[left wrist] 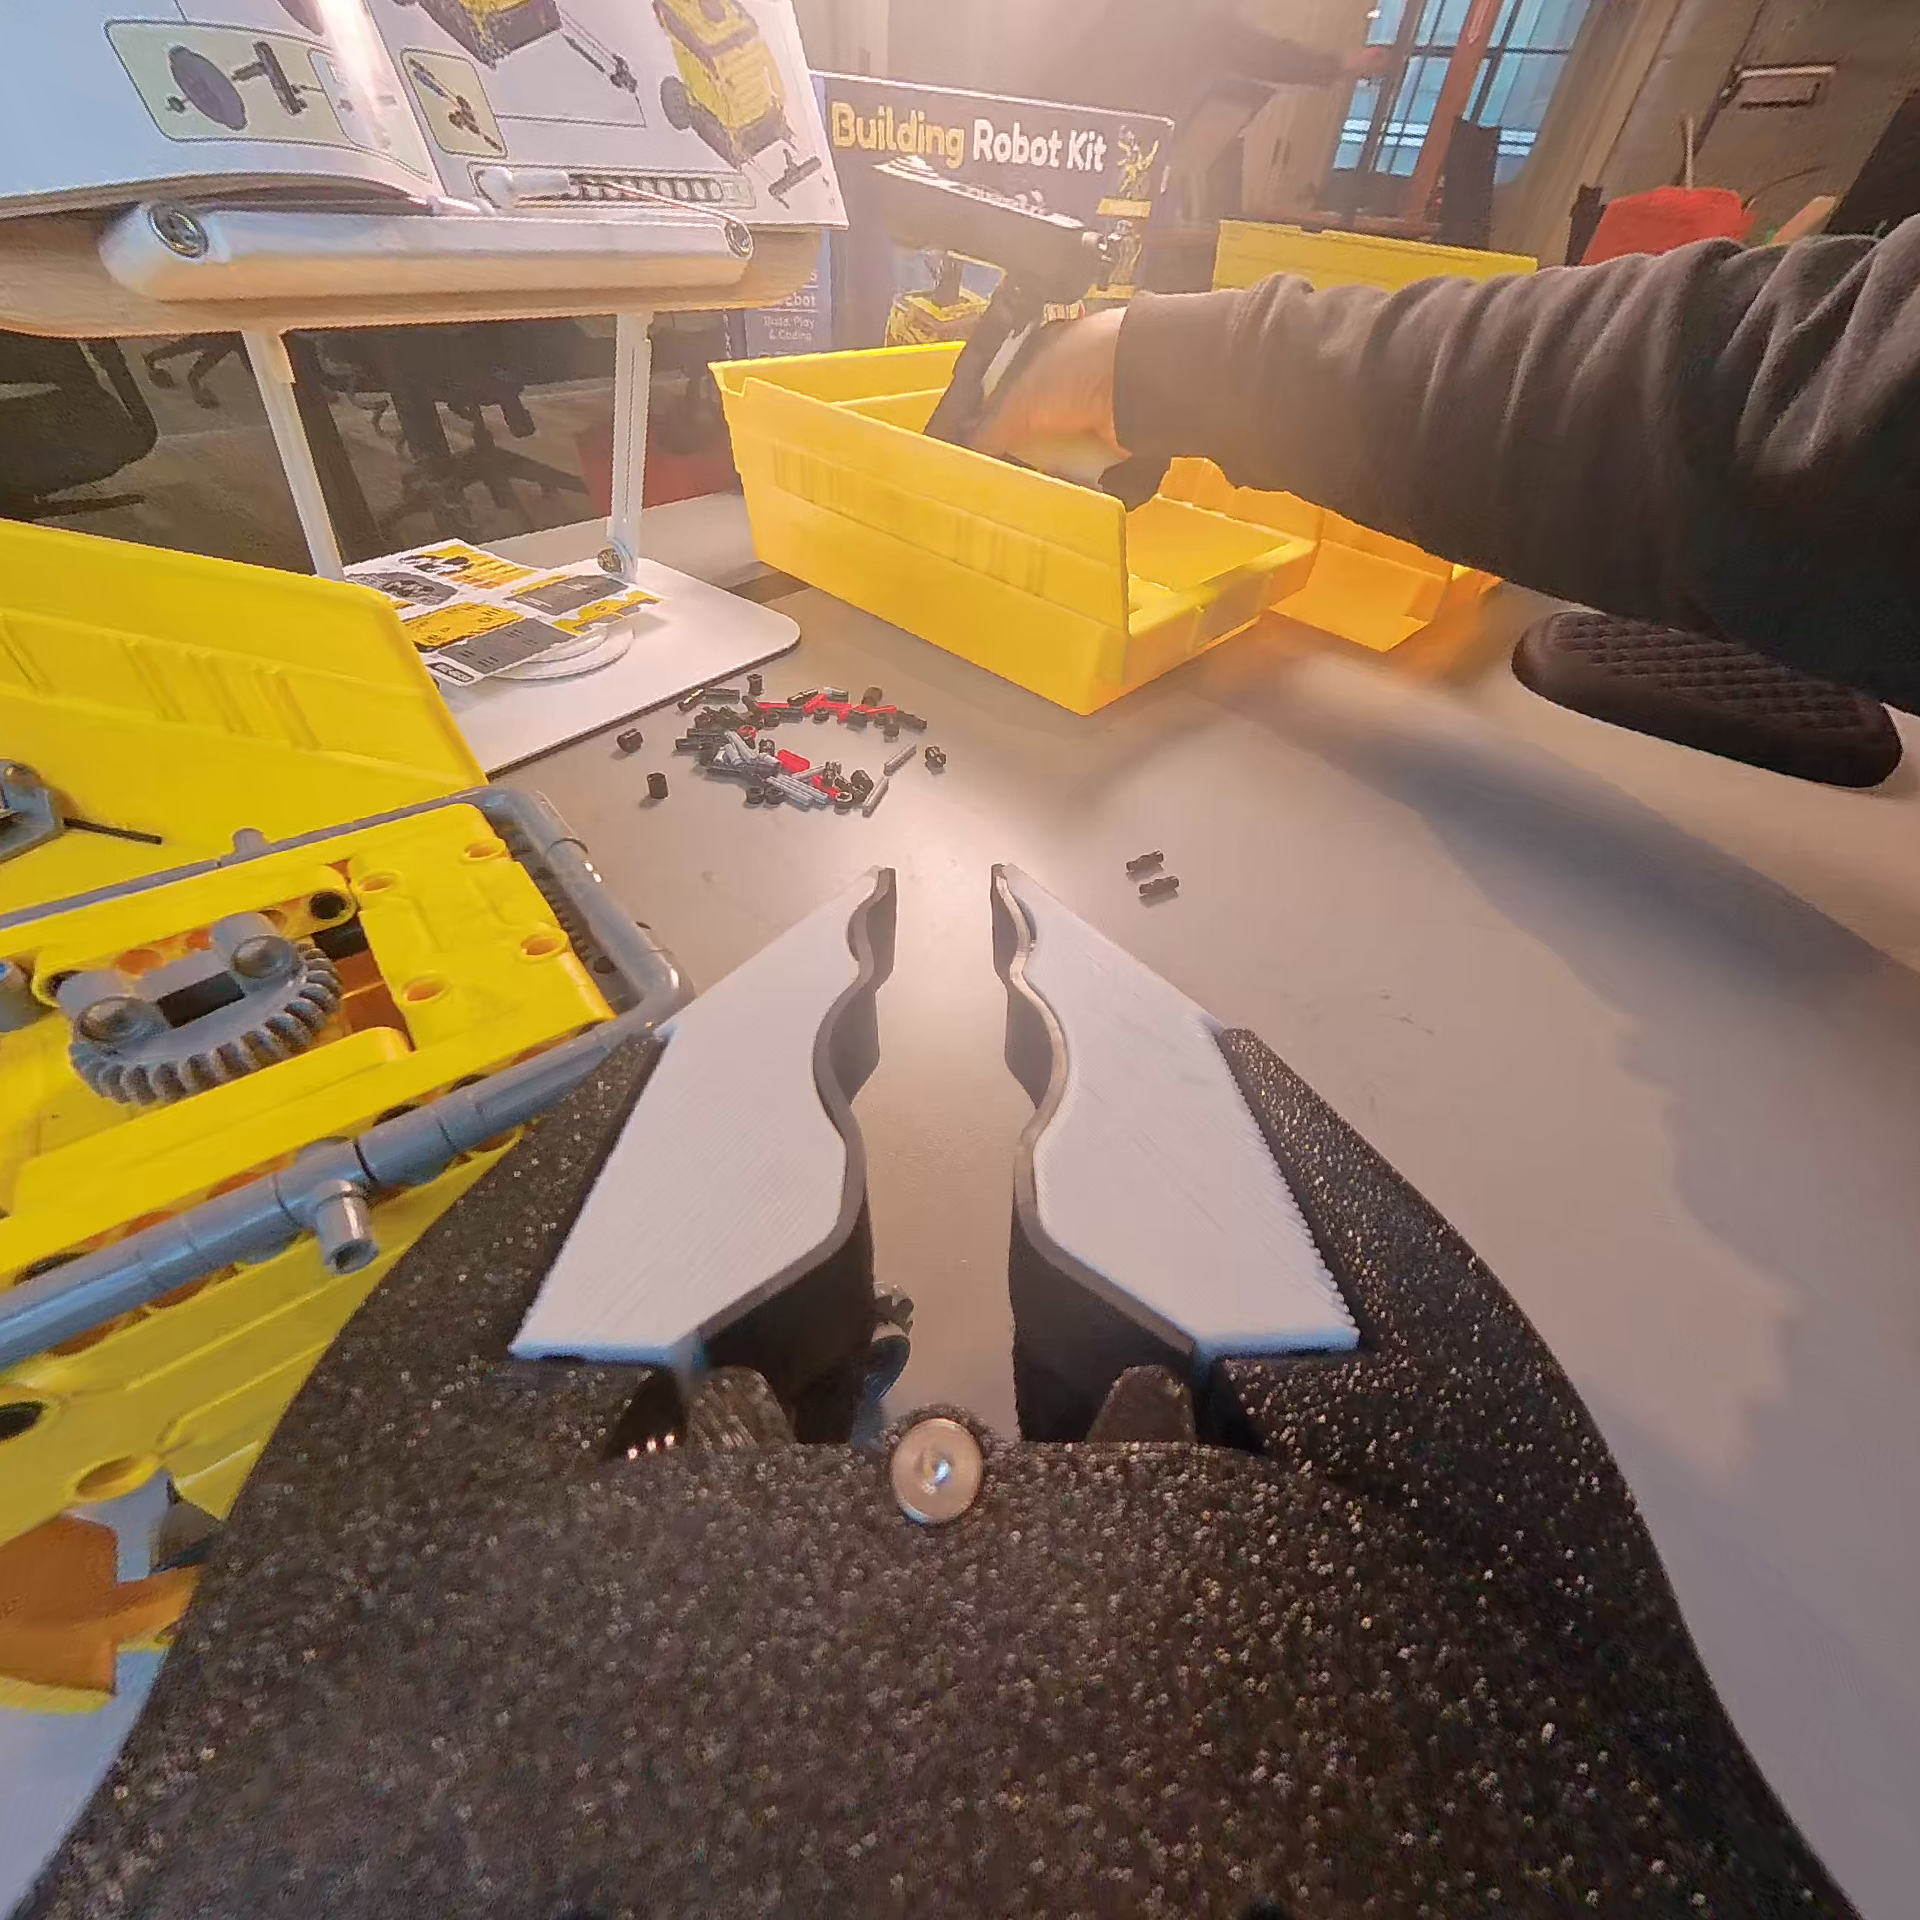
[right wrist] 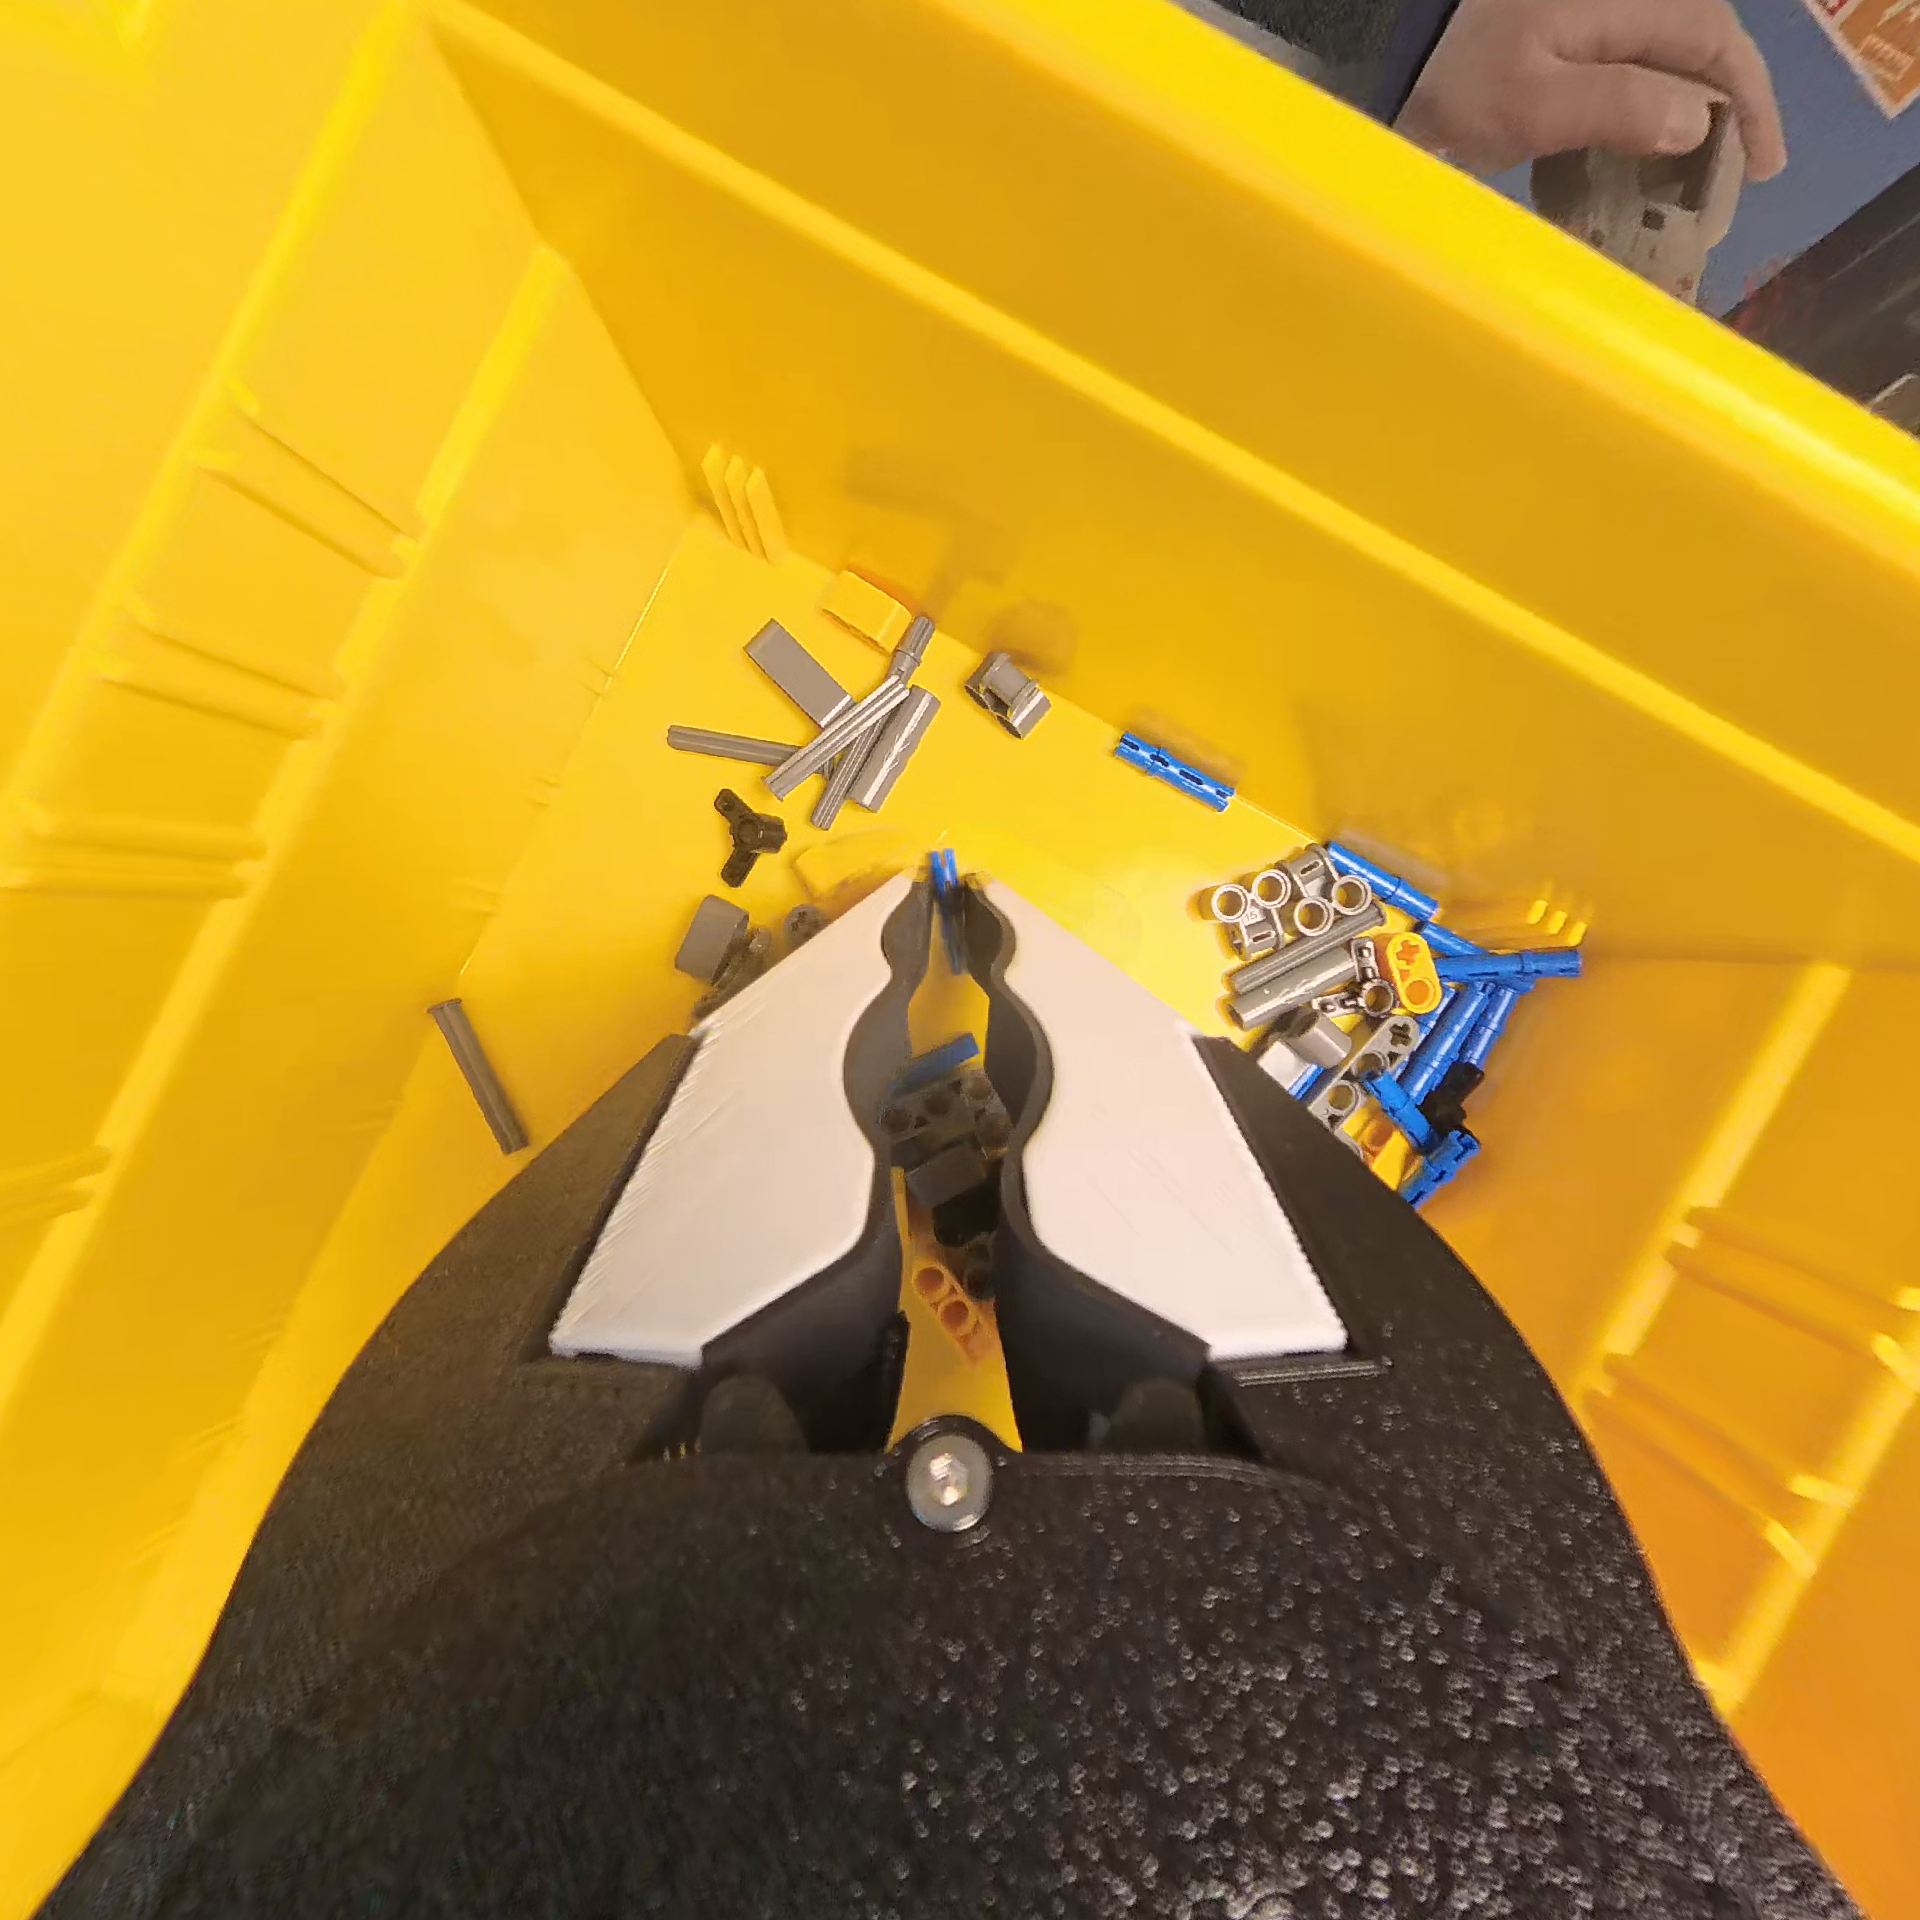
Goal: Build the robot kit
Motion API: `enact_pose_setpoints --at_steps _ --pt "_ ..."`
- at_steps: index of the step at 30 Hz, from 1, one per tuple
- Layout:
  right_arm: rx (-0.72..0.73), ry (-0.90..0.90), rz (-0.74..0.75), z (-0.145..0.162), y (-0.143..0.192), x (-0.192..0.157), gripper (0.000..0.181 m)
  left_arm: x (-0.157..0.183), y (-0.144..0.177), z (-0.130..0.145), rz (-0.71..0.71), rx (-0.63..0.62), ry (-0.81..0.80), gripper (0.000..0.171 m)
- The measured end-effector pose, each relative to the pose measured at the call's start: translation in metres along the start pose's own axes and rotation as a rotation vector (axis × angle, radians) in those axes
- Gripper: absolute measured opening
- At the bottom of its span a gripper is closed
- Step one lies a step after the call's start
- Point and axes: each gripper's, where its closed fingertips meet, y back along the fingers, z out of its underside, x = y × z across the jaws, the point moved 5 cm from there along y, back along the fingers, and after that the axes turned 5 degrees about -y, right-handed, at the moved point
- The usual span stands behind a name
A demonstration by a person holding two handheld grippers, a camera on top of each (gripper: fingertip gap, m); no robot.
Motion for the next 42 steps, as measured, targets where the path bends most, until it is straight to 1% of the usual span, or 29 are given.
enact_pose_setpoints --at_steps 4,6,9,12,15,17,18,20,22,24,26,29,38,42 --pt "0.004 0.023 0.013 0.001 0.002 0.001 0.005 0.0 0.0 0.0 0.002 0.0 0.004 0.015" --pt "0.053 0.067 0.022 -0.003 0.01 -0.001 0.005 -0.001 0.0 0.0 0.002 0.004 0.009 0.015" --pt "0.23 0.113 -0.085 -0.015 0.047 -0.028 0.005 -0.002 0.002 -0.001 -0.003 0.015 0.018 0.015" --pt "0.413 0.22 -0.178 -0.012 0.108 -0.072 0.005 -0.003 0.002 -0.001 -0.012 0.016 0.019 0.016" --pt "0.543 0.322 -0.258 0.016 0.169 -0.121 0.005 -0.003 0.002 -0.001 -0.024 0.014 0.006 0.018" --pt "0.562 0.379 -0.322 0.049 0.192 -0.153 0.005 -0.002 0.001 -0.001 -0.032 0.01 -0.004 0.02" --pt "0.543 0.407 -0.346 0.068 0.195 -0.167 0.005 -0.002 0.001 -0.001 -0.036 0.007 -0.011 0.021" --pt "0.487 0.439 -0.346 0.104 0.186 -0.187 0.005 -0.001 0.0 -0.001 -0.041 0.001 -0.024 0.023" --pt "0.394 0.433 -0.35 0.138 0.163 -0.198 0.005 0.0 0.0 -0.001 -0.045 -0.003 -0.034 0.024" --pt "0.323 0.414 -0.329 0.165 0.134 -0.2 0.005 0.0 -0.001 0.0 -0.048 -0.007 -0.041 0.025" --pt "0.279 0.362 -0.351 0.182 0.114 -0.204 0.005 0.001 -0.001 0.0 -0.048 -0.01 -0.044 0.025" --pt "0.264 0.316 -0.373 0.188 0.103 -0.21 0.005 0.0 0.0 0.0 -0.051 -0.007 -0.044 0.025" --pt "0.241 0.419 -0.287 0.185 0.097 -0.223 0.009 0.0 0.001 -0.001 -0.051 0.004 -0.047 0.024" --pt "0.25 0.425 -0.29 0.185 0.098 -0.225 0.012 0.001 0.001 -0.001 -0.049 0.004 -0.053 0.024"
